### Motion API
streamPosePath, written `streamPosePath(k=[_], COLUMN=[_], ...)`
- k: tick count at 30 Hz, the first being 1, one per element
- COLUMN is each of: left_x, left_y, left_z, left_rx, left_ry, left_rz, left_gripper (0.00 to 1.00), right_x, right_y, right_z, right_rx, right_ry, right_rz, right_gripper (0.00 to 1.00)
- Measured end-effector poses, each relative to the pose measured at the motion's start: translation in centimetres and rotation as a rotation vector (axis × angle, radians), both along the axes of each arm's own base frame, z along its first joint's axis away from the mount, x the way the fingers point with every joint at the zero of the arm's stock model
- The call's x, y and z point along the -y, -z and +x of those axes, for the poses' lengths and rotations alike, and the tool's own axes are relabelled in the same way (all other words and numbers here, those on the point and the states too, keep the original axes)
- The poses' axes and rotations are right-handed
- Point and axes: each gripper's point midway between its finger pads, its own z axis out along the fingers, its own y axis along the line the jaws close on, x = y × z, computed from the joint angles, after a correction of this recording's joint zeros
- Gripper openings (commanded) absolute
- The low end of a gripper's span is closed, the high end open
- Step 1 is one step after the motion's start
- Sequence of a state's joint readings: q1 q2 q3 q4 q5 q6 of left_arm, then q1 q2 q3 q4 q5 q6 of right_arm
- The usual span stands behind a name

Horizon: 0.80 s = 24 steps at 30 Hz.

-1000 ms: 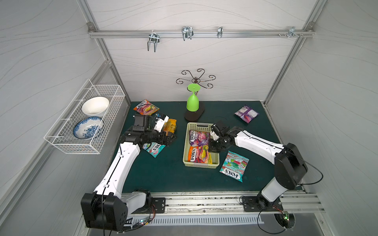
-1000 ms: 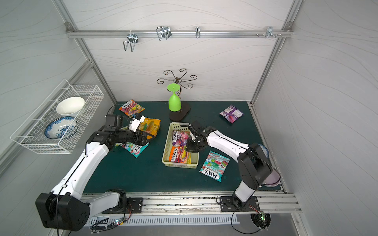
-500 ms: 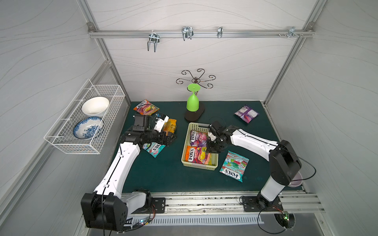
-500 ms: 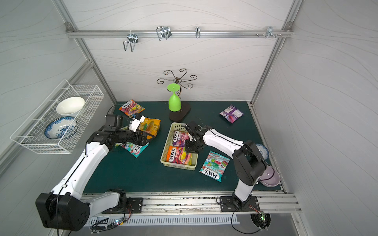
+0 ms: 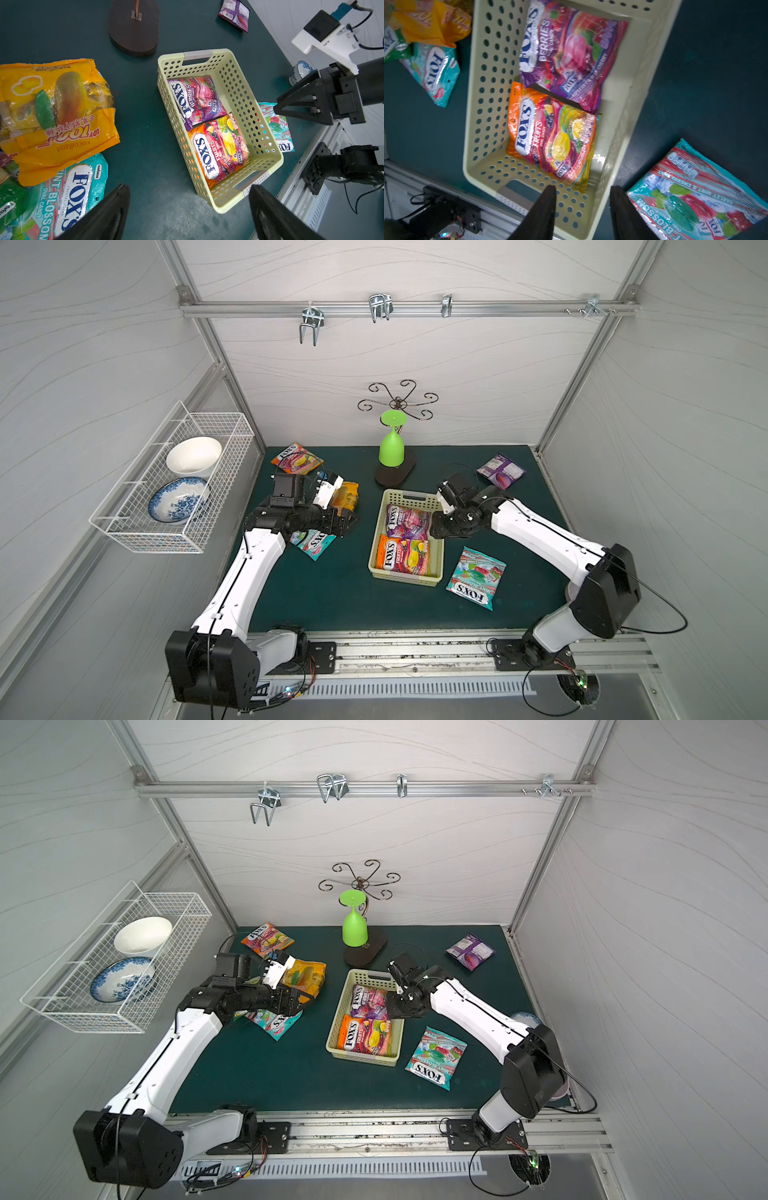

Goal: Put the candies in the basket
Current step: Adjust the basket at the center of the board.

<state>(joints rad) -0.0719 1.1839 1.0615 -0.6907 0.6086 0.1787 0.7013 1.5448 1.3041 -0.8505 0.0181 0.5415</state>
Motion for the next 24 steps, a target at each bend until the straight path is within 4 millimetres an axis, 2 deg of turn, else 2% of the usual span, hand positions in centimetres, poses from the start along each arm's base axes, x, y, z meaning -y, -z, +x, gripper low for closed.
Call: streamPosePath(k=[3, 6, 16, 19, 24], left_x=[0.0, -0.1, -1.0, -1.7, -3.3], left_y=[0.1, 0.1, 0.6, 0.9, 1.3], left_z=[0.1, 0.1, 0.9, 1.2, 2.1], left_rx=[-0.003, -0.002, 0.000, 0.001, 0.012], left_ry=[-0.001, -0.003, -0.055, -0.091, -0.170], left_rz=[0.002, 0.003, 0.047, 0.079, 0.140], left_gripper=[0.94, 0.94, 0.95, 0.97, 0.98], right_x=[1.7, 2.6, 2.4, 2.2, 1.5], right_y=[1.1, 2.0, 4.9, 5.7, 6.4], right_z=[0.2, 0.1, 0.5, 0.8, 1.5], right_rx=[0.001, -0.001, -0.042, -0.048, -0.045], right_ry=[0.026, 0.030, 0.008, -0.004, -0.034], right_rz=[-0.060, -0.103, -0.154, -0.165, -0.178], right_gripper=[0.54, 0.54, 0.53, 0.45, 0.21])
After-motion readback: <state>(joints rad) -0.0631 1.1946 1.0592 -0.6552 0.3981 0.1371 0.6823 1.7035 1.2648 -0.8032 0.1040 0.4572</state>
